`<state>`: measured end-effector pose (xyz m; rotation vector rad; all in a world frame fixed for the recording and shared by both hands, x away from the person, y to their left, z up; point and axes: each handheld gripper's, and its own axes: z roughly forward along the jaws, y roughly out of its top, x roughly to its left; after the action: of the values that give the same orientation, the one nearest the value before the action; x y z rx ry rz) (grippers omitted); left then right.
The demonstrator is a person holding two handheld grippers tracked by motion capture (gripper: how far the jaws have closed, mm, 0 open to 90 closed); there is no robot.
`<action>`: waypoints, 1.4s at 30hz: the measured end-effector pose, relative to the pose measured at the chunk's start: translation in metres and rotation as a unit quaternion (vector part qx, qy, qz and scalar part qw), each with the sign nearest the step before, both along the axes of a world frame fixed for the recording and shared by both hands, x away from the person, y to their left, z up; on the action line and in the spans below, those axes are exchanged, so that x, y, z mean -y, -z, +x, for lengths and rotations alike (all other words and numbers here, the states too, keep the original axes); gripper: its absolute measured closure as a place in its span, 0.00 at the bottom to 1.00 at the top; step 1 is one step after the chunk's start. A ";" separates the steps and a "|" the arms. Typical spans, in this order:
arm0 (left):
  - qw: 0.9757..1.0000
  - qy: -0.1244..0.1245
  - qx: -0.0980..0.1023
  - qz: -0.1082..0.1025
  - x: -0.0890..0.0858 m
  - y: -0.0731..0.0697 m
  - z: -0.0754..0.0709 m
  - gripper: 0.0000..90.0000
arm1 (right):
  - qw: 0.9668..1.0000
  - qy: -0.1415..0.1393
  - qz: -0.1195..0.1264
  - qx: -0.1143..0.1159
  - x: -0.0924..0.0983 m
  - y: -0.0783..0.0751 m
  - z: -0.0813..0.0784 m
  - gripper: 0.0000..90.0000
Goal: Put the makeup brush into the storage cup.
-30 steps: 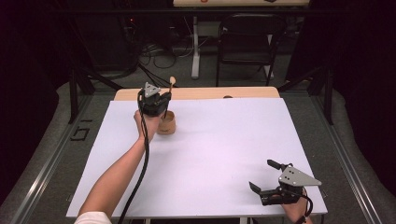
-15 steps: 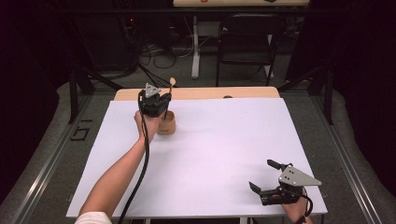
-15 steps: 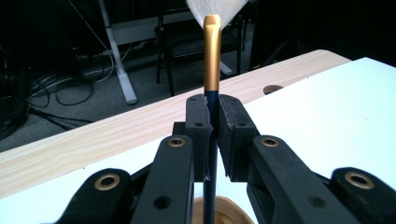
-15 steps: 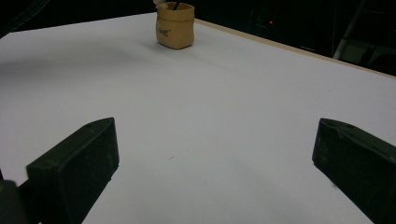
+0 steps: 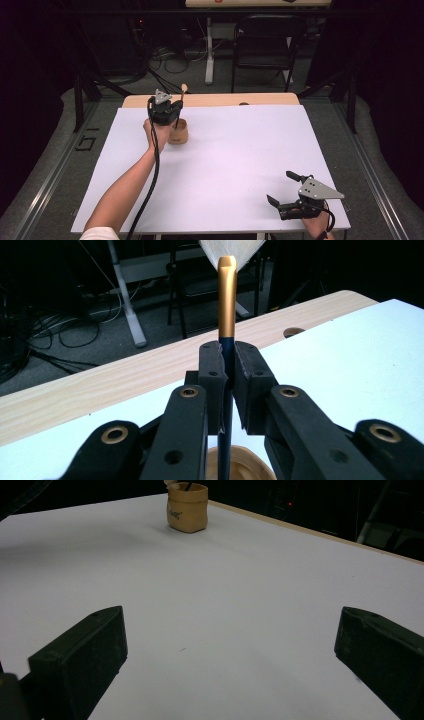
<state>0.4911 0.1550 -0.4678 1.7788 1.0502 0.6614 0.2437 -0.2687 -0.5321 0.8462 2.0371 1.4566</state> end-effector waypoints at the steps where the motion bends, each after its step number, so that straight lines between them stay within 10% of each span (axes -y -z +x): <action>1: 1.000 0.000 0.000 0.000 0.000 0.000 0.000 0.92 | 1.000 0.000 0.000 -0.001 0.000 0.000 0.000 0.00; 15: 1.000 0.004 -0.015 0.000 -0.001 0.004 0.001 0.90 | 1.000 0.001 0.001 0.000 0.000 0.000 0.000 0.00; 27: 0.999 0.023 -0.031 0.011 -0.010 -0.005 -0.006 0.21 | 1.000 0.002 0.005 -0.005 0.003 0.001 0.002 0.00; 42: 0.998 0.055 -0.021 0.024 -0.016 -0.015 -0.030 0.03 | 1.000 -0.001 0.008 0.006 0.001 -0.001 -0.002 0.00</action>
<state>0.4607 0.1709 -0.4526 1.8857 0.9627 0.5881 0.2421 -0.2698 -0.5312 0.8394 2.0202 1.4763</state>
